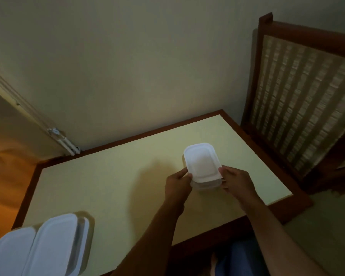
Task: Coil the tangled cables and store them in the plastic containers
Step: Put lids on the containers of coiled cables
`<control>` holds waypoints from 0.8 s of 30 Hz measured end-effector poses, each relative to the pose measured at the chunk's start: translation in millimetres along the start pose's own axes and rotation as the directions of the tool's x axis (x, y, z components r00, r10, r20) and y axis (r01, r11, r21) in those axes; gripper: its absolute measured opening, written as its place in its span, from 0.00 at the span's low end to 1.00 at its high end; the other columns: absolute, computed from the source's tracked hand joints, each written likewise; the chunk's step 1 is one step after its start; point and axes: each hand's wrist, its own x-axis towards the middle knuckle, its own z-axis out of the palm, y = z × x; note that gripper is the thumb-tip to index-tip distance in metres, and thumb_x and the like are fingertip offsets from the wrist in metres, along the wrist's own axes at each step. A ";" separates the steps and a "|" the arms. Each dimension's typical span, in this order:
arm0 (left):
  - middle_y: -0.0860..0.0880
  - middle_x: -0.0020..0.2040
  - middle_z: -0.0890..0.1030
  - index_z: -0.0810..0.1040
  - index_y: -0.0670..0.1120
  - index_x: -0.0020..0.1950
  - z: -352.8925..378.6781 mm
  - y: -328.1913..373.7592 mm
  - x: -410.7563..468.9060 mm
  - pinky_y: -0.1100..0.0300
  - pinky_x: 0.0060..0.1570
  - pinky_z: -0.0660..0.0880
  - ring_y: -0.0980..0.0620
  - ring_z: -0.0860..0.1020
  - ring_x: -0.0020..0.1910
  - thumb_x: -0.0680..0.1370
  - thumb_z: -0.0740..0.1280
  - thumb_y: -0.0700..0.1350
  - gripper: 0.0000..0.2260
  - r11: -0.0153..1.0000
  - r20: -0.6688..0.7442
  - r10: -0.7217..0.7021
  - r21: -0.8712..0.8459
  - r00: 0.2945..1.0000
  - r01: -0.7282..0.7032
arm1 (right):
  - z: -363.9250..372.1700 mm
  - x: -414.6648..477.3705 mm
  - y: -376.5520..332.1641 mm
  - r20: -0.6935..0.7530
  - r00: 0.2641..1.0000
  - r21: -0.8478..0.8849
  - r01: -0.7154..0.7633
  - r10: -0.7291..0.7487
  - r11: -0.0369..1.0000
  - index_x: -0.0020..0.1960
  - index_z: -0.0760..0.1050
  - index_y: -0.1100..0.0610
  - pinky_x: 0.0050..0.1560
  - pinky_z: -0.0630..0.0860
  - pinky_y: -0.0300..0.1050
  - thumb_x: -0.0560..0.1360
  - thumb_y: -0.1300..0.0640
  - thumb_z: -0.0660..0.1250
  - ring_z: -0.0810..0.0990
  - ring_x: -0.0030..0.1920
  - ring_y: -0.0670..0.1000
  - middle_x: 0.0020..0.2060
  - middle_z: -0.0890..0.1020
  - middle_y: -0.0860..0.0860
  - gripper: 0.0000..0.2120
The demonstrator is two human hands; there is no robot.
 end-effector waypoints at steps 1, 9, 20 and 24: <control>0.46 0.55 0.87 0.84 0.54 0.62 7.9 4.6 13.9 0.53 0.52 0.83 0.49 0.84 0.49 0.78 0.69 0.41 0.14 1.000 0.010 -0.005 -0.030 1.000 0.005 | -2.2 16.3 -3.9 -0.009 1.000 0.004 0.002 -0.002 1.000 0.64 0.82 0.54 0.46 0.84 0.55 0.80 0.50 0.68 0.85 0.46 0.56 0.47 0.86 0.53 0.15; 0.42 0.57 0.84 0.83 0.46 0.64 68.9 57.7 121.1 0.58 0.45 0.82 0.45 0.82 0.50 0.80 0.69 0.38 0.14 0.988 0.021 -0.097 -0.120 0.995 0.099 | -17.9 144.1 -44.6 -0.015 0.999 0.079 -0.040 0.041 0.996 0.55 0.82 0.55 0.50 0.83 0.59 0.80 0.53 0.68 0.84 0.47 0.59 0.47 0.84 0.56 0.08; 0.44 0.44 0.80 0.80 0.44 0.44 122.2 108.4 222.1 0.52 0.49 0.79 0.45 0.80 0.41 0.78 0.70 0.35 0.05 0.970 0.032 -0.172 -0.166 0.985 0.175 | -25.6 267.8 -80.4 0.021 0.995 0.126 -0.095 0.093 0.987 0.57 0.80 0.59 0.45 0.78 0.50 0.79 0.53 0.68 0.81 0.39 0.56 0.40 0.82 0.55 0.11; 0.44 0.47 0.80 0.81 0.42 0.55 130.3 118.6 239.1 0.52 0.51 0.81 0.47 0.80 0.41 0.79 0.69 0.35 0.06 0.971 0.049 -0.178 -0.151 0.983 0.184 | -25.4 284.5 -86.5 0.008 0.996 0.132 -0.094 0.094 0.987 0.58 0.79 0.61 0.43 0.78 0.49 0.80 0.56 0.68 0.80 0.38 0.55 0.39 0.80 0.55 0.11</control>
